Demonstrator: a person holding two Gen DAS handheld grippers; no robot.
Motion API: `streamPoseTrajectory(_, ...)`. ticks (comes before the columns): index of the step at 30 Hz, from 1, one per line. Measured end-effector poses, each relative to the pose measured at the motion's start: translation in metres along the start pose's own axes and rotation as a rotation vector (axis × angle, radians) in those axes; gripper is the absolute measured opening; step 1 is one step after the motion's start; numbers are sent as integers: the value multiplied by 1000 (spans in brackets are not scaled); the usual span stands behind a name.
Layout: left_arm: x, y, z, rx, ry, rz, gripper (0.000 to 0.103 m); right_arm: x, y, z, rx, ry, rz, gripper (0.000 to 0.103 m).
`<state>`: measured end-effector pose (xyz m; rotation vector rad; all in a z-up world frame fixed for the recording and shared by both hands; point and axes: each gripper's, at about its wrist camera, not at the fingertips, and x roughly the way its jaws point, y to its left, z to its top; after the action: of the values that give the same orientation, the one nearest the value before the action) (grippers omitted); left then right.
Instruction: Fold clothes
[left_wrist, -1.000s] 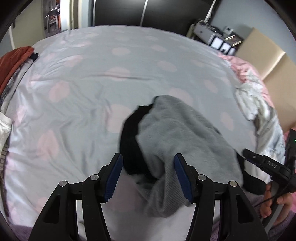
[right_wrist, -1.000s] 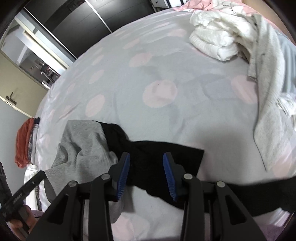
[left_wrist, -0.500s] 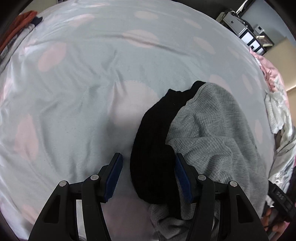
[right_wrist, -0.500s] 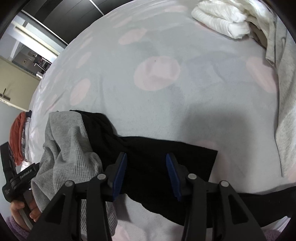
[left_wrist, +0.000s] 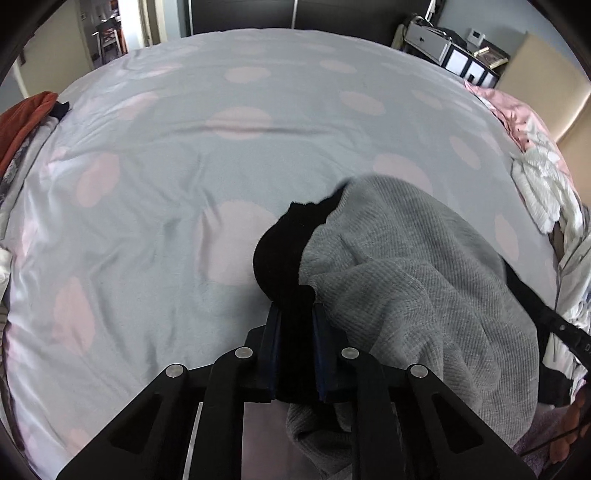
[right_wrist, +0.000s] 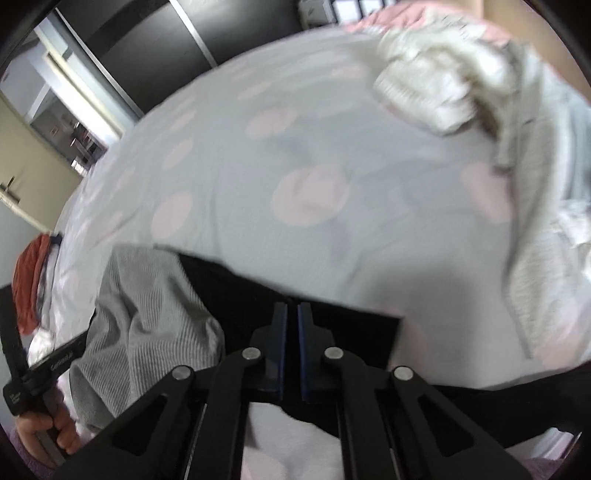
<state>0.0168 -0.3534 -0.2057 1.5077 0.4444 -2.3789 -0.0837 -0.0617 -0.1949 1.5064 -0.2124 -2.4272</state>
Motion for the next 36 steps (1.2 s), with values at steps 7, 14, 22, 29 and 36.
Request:
streamPoseTrajectory(7, -32, -4, -5, 43, -113, 95, 13, -23, -39, 3, 179, -89, -150, 5)
streamPoseTrajectory(14, -76, -10, 3, 107, -247, 156, 13, -45, -44, 5, 155, -117, -182, 5)
streamPoseTrajectory(22, -154, -12, 65, 72, -416, 93, 13, -108, -21, 36, 101, -257, -154, 4)
streamPoseTrajectory(29, -237, -28, 93, 128, -591, 49, 13, -176, 2, 71, 50, -462, -120, 4)
streamPoseTrajectory(36, -144, -13, 61, 168, -321, 74, 13, -109, -24, 51, 75, -236, -133, 4)
